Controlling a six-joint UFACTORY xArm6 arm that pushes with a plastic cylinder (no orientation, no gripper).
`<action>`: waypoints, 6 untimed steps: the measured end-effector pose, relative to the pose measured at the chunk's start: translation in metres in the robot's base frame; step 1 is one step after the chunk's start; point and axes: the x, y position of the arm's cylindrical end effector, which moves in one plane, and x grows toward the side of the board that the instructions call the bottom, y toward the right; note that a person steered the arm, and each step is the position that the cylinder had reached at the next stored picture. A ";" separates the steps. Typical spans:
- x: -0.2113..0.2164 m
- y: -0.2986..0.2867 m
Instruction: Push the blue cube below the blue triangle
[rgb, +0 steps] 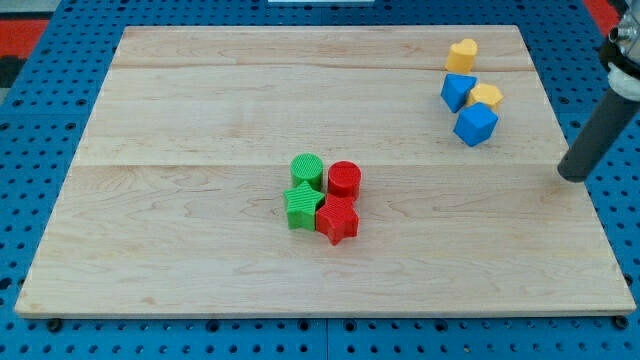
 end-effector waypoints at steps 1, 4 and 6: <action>-0.016 -0.017; -0.061 -0.052; -0.042 -0.050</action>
